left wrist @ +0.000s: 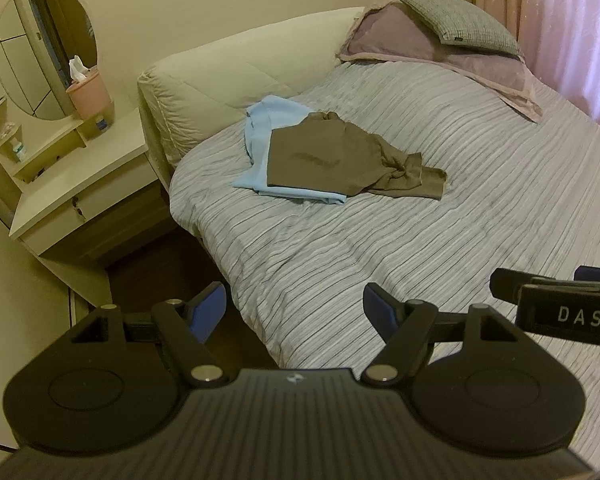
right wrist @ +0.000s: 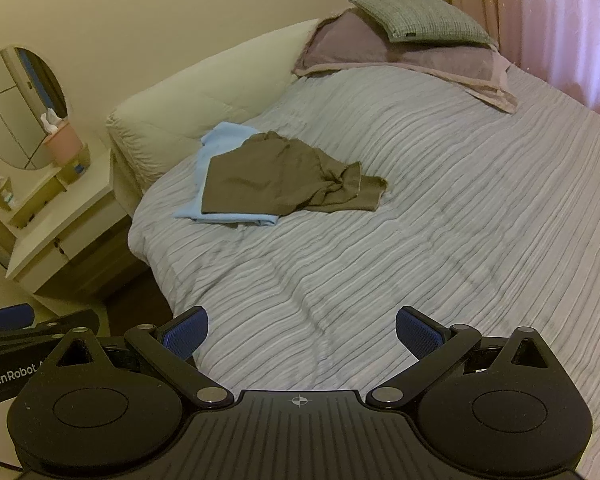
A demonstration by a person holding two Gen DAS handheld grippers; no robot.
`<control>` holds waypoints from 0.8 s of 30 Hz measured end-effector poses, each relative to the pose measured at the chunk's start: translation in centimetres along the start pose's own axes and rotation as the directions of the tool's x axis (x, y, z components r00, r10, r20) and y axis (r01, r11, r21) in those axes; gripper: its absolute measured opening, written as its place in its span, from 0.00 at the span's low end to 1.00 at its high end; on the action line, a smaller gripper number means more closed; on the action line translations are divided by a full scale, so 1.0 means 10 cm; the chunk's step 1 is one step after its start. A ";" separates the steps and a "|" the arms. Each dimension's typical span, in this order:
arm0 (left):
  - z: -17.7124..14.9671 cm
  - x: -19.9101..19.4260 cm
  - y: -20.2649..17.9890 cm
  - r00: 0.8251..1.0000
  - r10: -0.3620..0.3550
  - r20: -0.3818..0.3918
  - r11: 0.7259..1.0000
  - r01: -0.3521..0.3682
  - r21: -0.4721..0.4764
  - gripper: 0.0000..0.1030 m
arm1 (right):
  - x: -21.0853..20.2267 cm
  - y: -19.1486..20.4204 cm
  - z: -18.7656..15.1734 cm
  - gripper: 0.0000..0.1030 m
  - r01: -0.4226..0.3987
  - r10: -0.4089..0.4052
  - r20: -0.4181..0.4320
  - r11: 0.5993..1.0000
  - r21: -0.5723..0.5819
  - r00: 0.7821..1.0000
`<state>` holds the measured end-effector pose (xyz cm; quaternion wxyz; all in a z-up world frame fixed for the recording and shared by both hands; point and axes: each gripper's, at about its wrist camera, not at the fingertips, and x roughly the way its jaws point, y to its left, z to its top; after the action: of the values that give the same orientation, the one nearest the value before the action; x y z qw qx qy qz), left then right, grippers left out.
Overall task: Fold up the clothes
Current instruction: 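Move both grippers toward the olive-brown trousers on the bed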
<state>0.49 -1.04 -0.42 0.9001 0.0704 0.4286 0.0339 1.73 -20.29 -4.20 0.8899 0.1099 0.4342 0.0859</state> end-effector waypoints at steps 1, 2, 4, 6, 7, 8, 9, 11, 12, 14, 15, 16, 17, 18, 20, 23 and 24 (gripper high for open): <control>0.01 0.01 0.01 1.000 -0.003 -0.002 1.000 0.003 0.000 0.71 | 0.01 0.00 0.00 0.99 0.003 -0.003 -0.002 1.000 0.001 1.000; 0.02 0.03 0.01 1.000 -0.006 -0.005 1.000 0.006 0.001 0.71 | 0.01 0.00 -0.01 0.99 0.006 -0.006 -0.003 1.000 0.001 1.000; 0.03 0.06 0.02 1.000 -0.014 -0.008 1.000 0.014 0.004 0.71 | 0.03 0.01 -0.01 0.99 0.014 -0.014 -0.005 1.000 0.005 1.000; 0.04 0.09 0.02 1.000 -0.025 -0.011 1.000 0.025 0.010 0.71 | 0.04 0.00 -0.01 0.99 0.025 -0.025 -0.004 1.000 0.013 1.000; 0.04 0.11 0.02 0.999 -0.032 -0.012 0.999 0.032 0.014 0.71 | 0.05 0.00 -0.01 0.99 0.030 -0.030 -0.004 0.999 0.017 1.000; 0.05 0.13 0.02 0.999 -0.038 -0.013 0.999 0.038 0.018 0.71 | 0.06 0.00 -0.01 0.99 0.036 -0.036 -0.003 0.999 0.021 0.999; 0.06 0.15 0.01 0.999 -0.044 -0.015 0.999 0.044 0.021 0.71 | 0.06 0.00 -0.01 0.99 0.042 -0.042 -0.003 0.999 0.025 0.999; 0.09 0.21 0.02 0.998 -0.056 -0.022 0.998 0.057 0.026 0.71 | 0.09 -0.01 0.00 0.99 0.052 -0.052 -0.004 0.998 0.032 0.999; 0.11 0.25 0.03 0.998 -0.061 -0.026 0.998 0.062 0.028 0.71 | 0.10 -0.01 0.01 0.99 0.057 -0.057 -0.006 0.998 0.035 0.998; 0.14 0.32 0.04 0.997 -0.071 -0.033 0.997 0.072 0.032 0.71 | 0.15 0.00 0.02 0.99 0.068 -0.068 -0.010 0.997 0.037 0.998; 0.15 0.37 0.05 0.996 -0.075 -0.038 0.996 0.077 0.034 0.71 | 0.18 0.00 0.03 0.99 0.073 -0.072 -0.012 0.997 0.039 0.997; 0.17 0.41 0.06 0.996 -0.080 -0.042 0.996 0.081 0.036 0.71 | 0.21 0.01 0.04 0.99 0.080 -0.079 -0.015 0.996 0.042 0.997; 0.19 0.46 0.07 0.995 -0.085 -0.047 0.995 0.087 0.038 0.71 | 0.25 0.02 0.05 0.99 0.087 -0.087 -0.020 0.995 0.045 0.996; 0.21 0.51 0.08 0.995 -0.090 -0.051 0.995 0.092 0.040 0.71 | 0.29 0.02 0.06 0.99 0.096 -0.095 -0.025 0.994 0.049 0.995; 0.25 0.61 0.11 0.993 -0.099 -0.061 0.994 0.102 0.045 0.71 | 0.39 0.02 0.09 0.99 0.103 -0.101 -0.037 0.993 0.060 0.994; 0.34 0.83 0.17 0.990 -0.112 -0.087 0.991 0.117 0.058 0.71 | 0.57 0.02 0.14 0.99 0.107 -0.101 -0.061 0.990 0.089 0.993; 0.37 0.90 0.19 0.989 -0.116 -0.095 0.990 0.122 0.063 0.71 | 0.63 0.02 0.16 0.99 0.109 -0.102 -0.071 0.989 0.100 0.992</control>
<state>9.03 1.57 -4.69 0.8771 0.0739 0.4736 -0.0316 6.87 -18.69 -7.93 0.8717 0.1297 0.4722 0.0195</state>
